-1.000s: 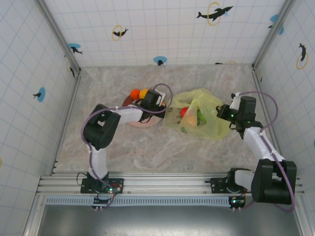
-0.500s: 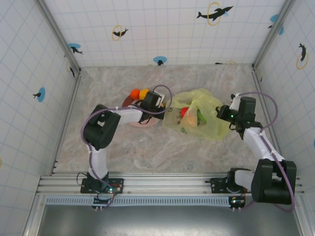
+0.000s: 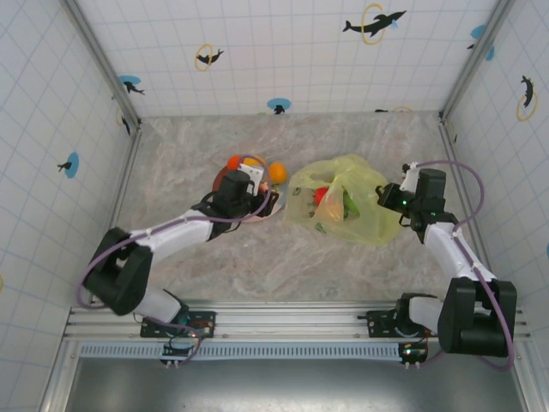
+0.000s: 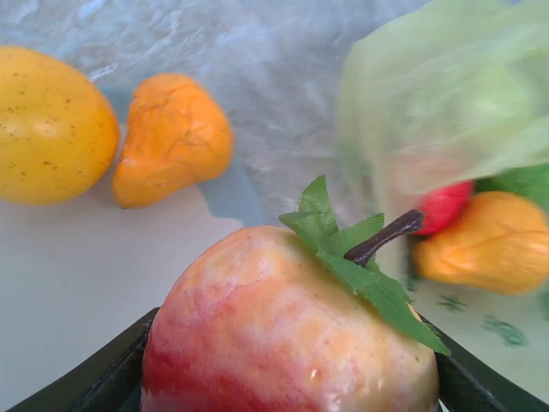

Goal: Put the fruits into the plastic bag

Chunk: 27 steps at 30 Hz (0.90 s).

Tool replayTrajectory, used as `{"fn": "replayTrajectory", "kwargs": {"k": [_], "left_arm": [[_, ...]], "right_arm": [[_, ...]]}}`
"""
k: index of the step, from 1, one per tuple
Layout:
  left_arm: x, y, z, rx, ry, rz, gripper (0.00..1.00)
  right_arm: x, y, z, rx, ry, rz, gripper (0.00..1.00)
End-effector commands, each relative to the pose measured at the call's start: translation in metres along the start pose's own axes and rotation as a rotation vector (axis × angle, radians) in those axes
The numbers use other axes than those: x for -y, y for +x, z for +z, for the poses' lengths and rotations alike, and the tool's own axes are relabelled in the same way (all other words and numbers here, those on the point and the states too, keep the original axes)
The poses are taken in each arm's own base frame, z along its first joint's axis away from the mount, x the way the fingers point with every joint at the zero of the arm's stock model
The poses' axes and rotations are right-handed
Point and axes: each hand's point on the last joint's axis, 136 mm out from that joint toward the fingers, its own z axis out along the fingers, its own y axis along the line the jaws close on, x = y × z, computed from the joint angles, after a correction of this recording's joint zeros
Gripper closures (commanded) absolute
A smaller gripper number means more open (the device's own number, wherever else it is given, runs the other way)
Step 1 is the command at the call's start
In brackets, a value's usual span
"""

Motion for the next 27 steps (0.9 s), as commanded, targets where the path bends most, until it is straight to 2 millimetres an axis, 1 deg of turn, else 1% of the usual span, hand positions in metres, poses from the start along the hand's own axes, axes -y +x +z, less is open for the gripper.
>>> {"fn": "replayTrajectory", "kwargs": {"k": [1,3,5,7,9,10,11,12,14,17,22,24,27], "left_arm": [[0.042,-0.010,-0.016,0.045,0.153,-0.009,0.43],[0.060,-0.015,-0.017,0.048,0.199,0.017,0.43],[0.077,-0.018,-0.010,0.037,0.230,0.047,0.44],[0.087,-0.018,0.002,0.009,0.240,0.067,0.43],[0.097,-0.017,0.018,-0.018,0.238,0.124,0.44],[0.099,-0.006,0.027,-0.057,0.231,0.143,0.44],[0.110,-0.016,0.032,-0.046,0.243,0.163,0.43],[0.115,-0.015,0.038,-0.055,0.248,0.174,0.43],[0.125,-0.010,0.052,-0.086,0.272,0.192,0.44],[0.142,0.001,0.066,-0.133,0.316,0.215,0.43],[0.168,0.028,0.075,-0.184,0.392,0.273,0.43],[0.177,0.036,0.078,-0.201,0.416,0.287,0.43],[0.188,0.040,0.088,-0.204,0.442,0.297,0.42]], "right_arm": [[-0.006,-0.002,0.002,0.019,-0.026,-0.010,1.00],[-0.009,-0.002,0.003,0.018,-0.035,-0.011,1.00],[-0.012,-0.001,0.004,0.014,-0.043,-0.015,1.00],[-0.014,0.001,0.005,0.007,-0.046,-0.019,1.00],[-0.015,0.001,0.005,0.002,-0.047,-0.025,1.00],[-0.016,0.001,0.004,0.001,-0.046,-0.028,1.00],[-0.016,0.002,0.004,0.001,-0.044,-0.031,1.00],[-0.015,0.002,0.003,-0.001,-0.042,-0.030,1.00],[-0.016,0.004,0.003,-0.003,-0.045,-0.030,1.00],[-0.017,0.005,0.003,-0.007,-0.048,-0.030,1.00],[-0.018,0.003,0.004,-0.004,-0.049,-0.034,1.00],[-0.019,0.003,0.005,-0.005,-0.052,-0.032,1.00],[-0.021,0.004,0.007,-0.012,-0.059,-0.033,1.00]]}}
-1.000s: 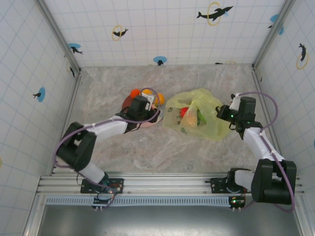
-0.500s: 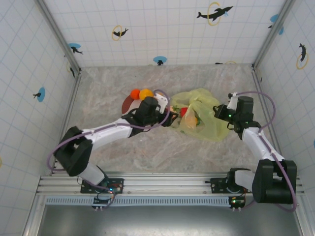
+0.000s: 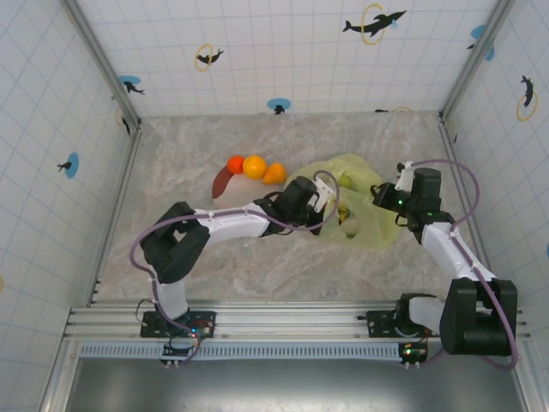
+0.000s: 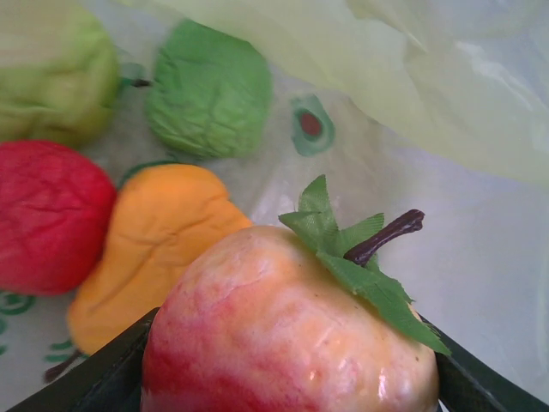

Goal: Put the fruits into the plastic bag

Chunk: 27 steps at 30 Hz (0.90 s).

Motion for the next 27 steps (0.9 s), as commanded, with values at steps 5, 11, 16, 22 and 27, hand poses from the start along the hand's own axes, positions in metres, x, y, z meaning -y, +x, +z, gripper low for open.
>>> {"fn": "replayTrajectory", "kwargs": {"k": [5,11,16,22,27], "left_arm": [[0.016,-0.012,0.031,-0.006,0.086,0.047,0.41],[0.026,-0.020,0.050,0.011,0.167,0.030,0.39],[0.034,-0.029,0.062,0.027,0.224,0.002,0.39],[0.039,-0.036,0.072,0.043,0.272,-0.035,0.38],[0.034,-0.036,0.083,0.050,0.264,-0.080,0.35]], "right_arm": [[-0.007,0.005,0.006,-0.015,-0.019,-0.013,1.00],[-0.009,0.011,0.010,-0.029,-0.018,-0.018,1.00],[-0.009,0.014,0.011,-0.035,-0.017,-0.019,1.00],[-0.006,0.016,0.012,-0.039,-0.009,-0.015,1.00],[-0.006,0.018,0.012,-0.040,-0.009,-0.016,1.00]]}}
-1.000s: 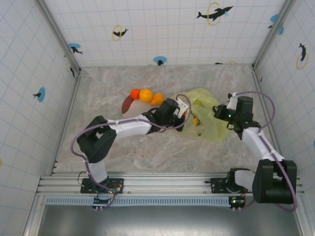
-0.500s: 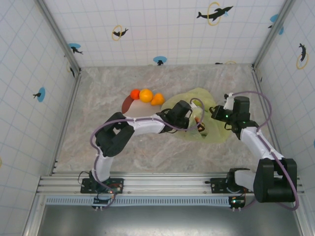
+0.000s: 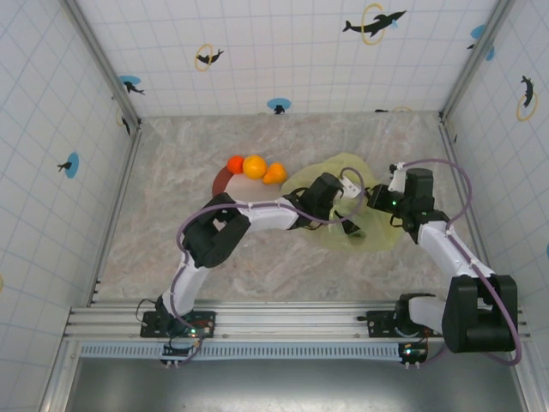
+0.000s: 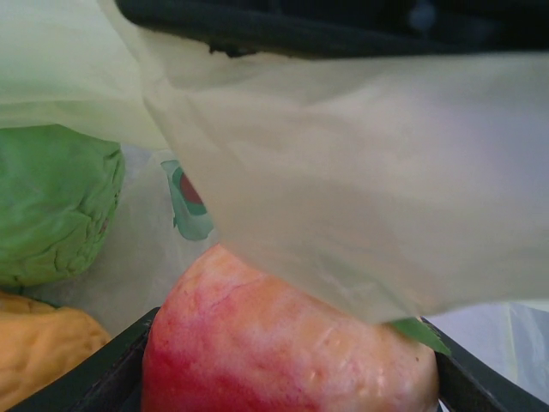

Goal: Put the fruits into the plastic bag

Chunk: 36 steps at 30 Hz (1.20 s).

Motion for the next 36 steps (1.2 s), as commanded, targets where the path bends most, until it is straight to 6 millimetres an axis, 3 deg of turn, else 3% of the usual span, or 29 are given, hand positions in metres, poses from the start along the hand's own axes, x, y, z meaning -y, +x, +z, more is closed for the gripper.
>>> {"fn": "replayTrajectory", "kwargs": {"k": [1,11,21,26,36], "left_arm": [[0.003,-0.009,0.010,0.031,0.023,-0.027,0.35],[-0.008,-0.005,0.015,0.032,-0.011,-0.042,0.29],[-0.002,-0.012,0.003,0.047,-0.015,-0.023,0.23],[0.005,-0.019,-0.019,0.073,-0.010,-0.014,0.23],[-0.002,-0.016,-0.090,0.114,-0.080,-0.018,0.24]], "right_arm": [[0.004,0.006,0.004,-0.003,0.003,0.002,1.00],[0.005,0.006,0.002,-0.002,0.011,-0.004,1.00],[0.006,0.007,0.002,-0.004,0.012,-0.004,1.00],[0.007,0.007,0.000,-0.005,0.019,-0.006,1.00],[0.010,0.006,-0.002,-0.001,0.020,-0.006,1.00]]}}
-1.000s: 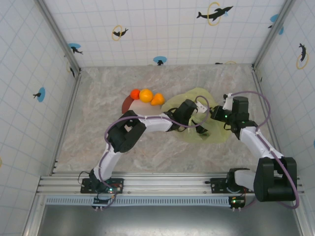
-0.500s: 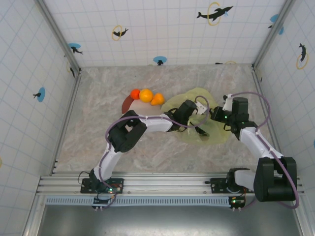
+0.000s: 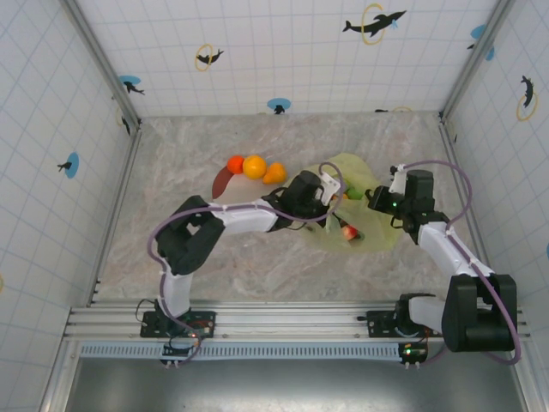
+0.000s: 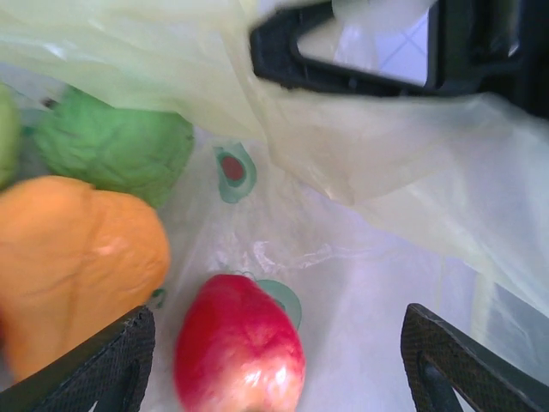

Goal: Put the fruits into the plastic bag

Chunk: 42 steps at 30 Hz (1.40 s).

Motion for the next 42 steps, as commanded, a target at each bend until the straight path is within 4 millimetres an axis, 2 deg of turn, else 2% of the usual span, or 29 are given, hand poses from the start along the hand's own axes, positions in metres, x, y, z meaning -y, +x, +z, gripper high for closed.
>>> {"fn": "replayTrajectory", "kwargs": {"k": [1,11,14,18,20,23,27,31,36,39,42], "left_arm": [[-0.002,-0.011,-0.027,0.037,-0.031,0.069,0.24],[-0.006,0.007,-0.089,0.018,-0.075,0.072,0.26],[-0.007,0.021,-0.110,0.016,-0.054,0.045,0.26],[-0.012,0.017,-0.140,0.088,-0.069,0.010,0.25],[-0.018,0.009,-0.156,0.154,-0.096,-0.013,0.25],[-0.050,-0.009,-0.184,0.266,-0.247,-0.111,0.24],[-0.115,-0.027,-0.232,0.402,-0.508,-0.269,0.20],[-0.176,-0.032,-0.276,0.494,-0.657,-0.428,0.19],[-0.238,-0.025,-0.297,0.458,-0.794,-0.528,0.17],[-0.265,-0.025,-0.300,0.439,-0.829,-0.559,0.16],[-0.282,-0.026,-0.292,0.412,-0.835,-0.559,0.16]], "right_arm": [[0.001,0.002,-0.002,0.006,-0.001,-0.011,1.00],[0.001,-0.001,-0.002,0.008,-0.002,-0.013,1.00],[0.000,-0.002,-0.001,0.011,-0.004,-0.014,1.00],[-0.003,-0.004,0.000,0.015,-0.017,-0.008,1.00],[-0.004,-0.006,0.001,0.017,-0.021,-0.011,1.00],[-0.005,-0.006,0.002,0.016,-0.024,-0.014,1.00],[-0.006,-0.005,0.002,0.016,-0.027,-0.013,1.00],[-0.006,-0.004,0.002,0.017,-0.032,-0.013,1.00],[-0.005,-0.002,0.003,0.013,-0.032,-0.013,1.00],[-0.004,0.000,0.004,0.007,-0.031,-0.012,1.00],[-0.004,0.001,0.005,0.003,-0.034,-0.011,1.00]]}}
